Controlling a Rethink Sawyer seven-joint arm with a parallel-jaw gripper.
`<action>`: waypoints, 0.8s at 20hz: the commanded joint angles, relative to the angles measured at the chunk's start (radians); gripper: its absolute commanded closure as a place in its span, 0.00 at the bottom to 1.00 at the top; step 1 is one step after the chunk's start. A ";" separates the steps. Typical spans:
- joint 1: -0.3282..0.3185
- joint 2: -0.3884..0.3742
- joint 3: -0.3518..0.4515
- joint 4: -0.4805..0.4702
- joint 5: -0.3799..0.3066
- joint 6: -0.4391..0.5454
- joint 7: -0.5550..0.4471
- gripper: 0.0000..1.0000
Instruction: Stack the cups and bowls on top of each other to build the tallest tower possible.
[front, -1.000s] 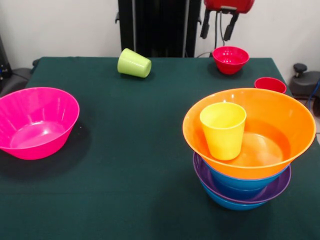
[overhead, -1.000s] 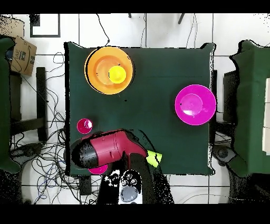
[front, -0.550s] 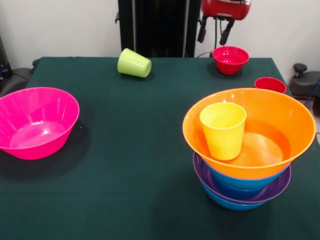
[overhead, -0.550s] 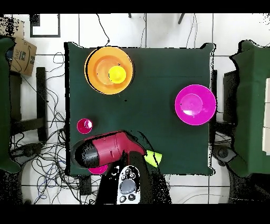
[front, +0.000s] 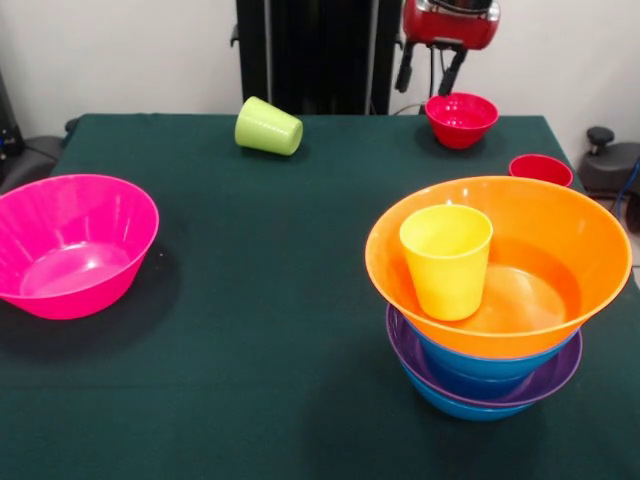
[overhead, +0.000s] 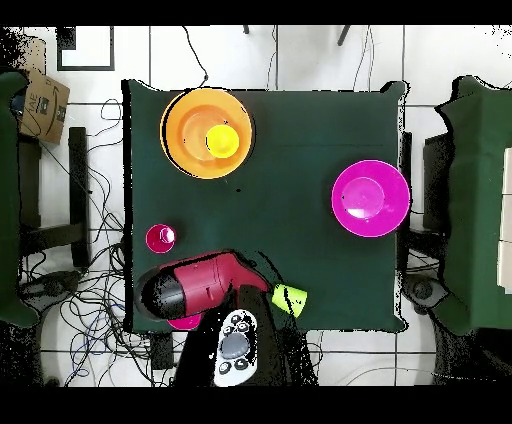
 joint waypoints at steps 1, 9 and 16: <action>0.028 0.079 0.033 0.044 0.057 -0.106 0.195 0.00; 0.082 0.126 0.001 0.026 0.093 -0.142 0.216 0.00; 0.082 0.137 -0.018 0.034 0.104 -0.169 0.193 0.00</action>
